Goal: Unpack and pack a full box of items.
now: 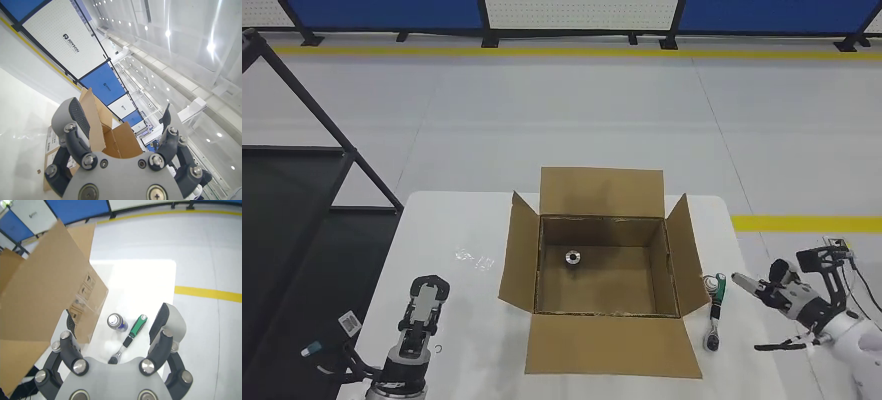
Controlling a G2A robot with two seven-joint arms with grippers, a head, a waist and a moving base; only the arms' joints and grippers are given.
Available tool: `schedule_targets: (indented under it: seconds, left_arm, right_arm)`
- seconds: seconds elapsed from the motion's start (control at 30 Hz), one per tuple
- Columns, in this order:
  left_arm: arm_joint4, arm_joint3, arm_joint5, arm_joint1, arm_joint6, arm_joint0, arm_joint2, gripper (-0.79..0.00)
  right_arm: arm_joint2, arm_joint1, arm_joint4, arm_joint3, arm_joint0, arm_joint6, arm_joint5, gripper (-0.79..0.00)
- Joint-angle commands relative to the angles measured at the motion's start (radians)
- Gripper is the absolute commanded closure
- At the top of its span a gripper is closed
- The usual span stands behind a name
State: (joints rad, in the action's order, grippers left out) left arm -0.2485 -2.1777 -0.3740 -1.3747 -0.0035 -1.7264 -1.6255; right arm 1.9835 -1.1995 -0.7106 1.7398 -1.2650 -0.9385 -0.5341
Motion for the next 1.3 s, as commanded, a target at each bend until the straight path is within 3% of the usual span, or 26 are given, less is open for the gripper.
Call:
schedule_targets:
  seconds: [0.0, 0.47, 0.73, 1.1, 1.27]
  left_arm:
    - [-0.001, 0.000, 0.000, 0.000, 0.000, 0.000, 0.000, -0.785]
    - [-0.001, 0.000, 0.000, 0.000, 0.000, 0.000, 0.000, -0.785]
    - [-0.001, 0.000, 0.000, 0.000, 0.000, 0.000, 0.000, -0.785]
    - [-0.001, 0.000, 0.000, 0.000, 0.000, 0.000, 0.000, -0.785]
    - [-0.001, 0.000, 0.000, 0.000, 0.000, 0.000, 0.000, -0.785]
  right_arm:
    - [-0.007, 0.005, -0.010, -0.027, 0.017, -0.052, -0.015, -0.785]
    - [-0.046, 0.008, -0.069, -0.022, 0.004, -0.024, -0.030, -0.785]
    - [-0.126, 0.032, -0.103, -0.182, 0.084, -0.049, -0.135, -0.785]
    - [-0.210, 0.056, -0.115, -0.350, 0.193, -0.020, -0.194, -0.785]
    - [-0.247, 0.065, -0.132, -0.360, 0.203, -0.014, -0.193, -0.610]
